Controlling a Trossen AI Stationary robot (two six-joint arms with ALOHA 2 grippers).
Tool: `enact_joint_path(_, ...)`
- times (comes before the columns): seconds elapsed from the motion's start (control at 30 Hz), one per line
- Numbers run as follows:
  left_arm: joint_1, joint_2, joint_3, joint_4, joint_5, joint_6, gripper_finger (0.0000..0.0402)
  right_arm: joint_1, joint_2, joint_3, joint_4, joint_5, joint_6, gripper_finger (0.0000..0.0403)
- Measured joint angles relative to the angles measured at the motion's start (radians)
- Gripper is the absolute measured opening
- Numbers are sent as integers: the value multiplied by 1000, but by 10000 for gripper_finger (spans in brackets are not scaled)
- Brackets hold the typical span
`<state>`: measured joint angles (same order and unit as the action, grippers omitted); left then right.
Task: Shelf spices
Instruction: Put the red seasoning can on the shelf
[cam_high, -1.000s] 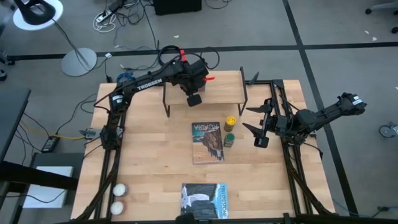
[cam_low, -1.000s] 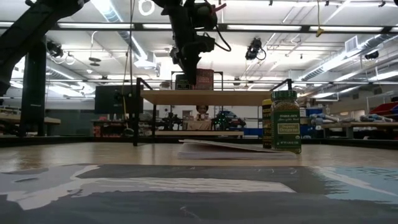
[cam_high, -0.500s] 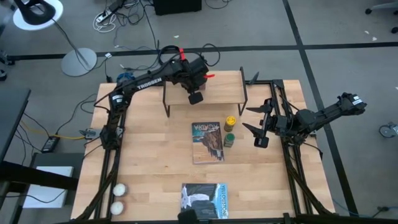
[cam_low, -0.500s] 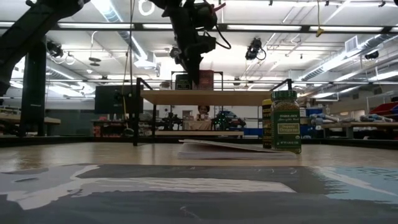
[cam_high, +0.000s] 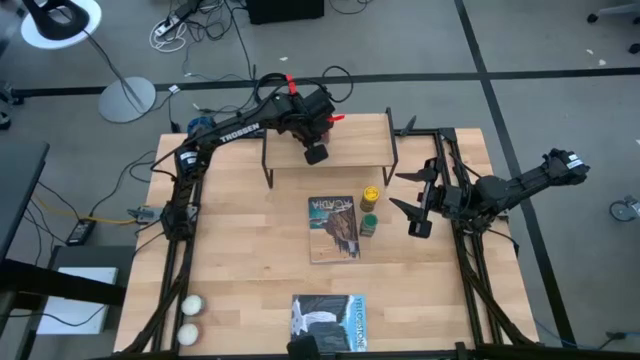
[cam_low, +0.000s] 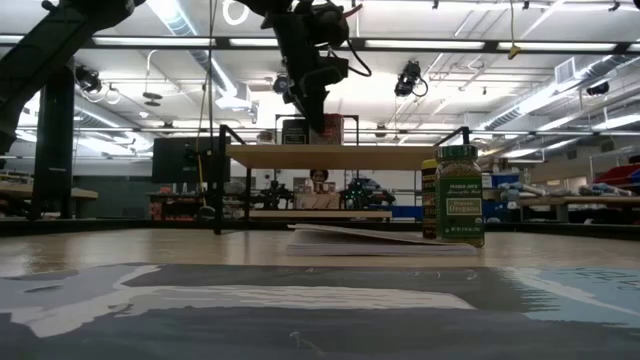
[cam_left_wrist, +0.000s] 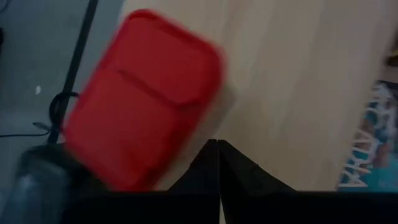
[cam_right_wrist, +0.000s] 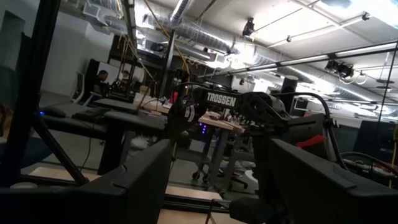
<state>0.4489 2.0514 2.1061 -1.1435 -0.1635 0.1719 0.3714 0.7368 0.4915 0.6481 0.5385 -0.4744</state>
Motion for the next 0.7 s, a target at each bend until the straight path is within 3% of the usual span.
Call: enact_joint_path(0.7, -15, 0, 0, 53, 20, 13, 0, 0, 0, 0, 0, 4, 0, 270)
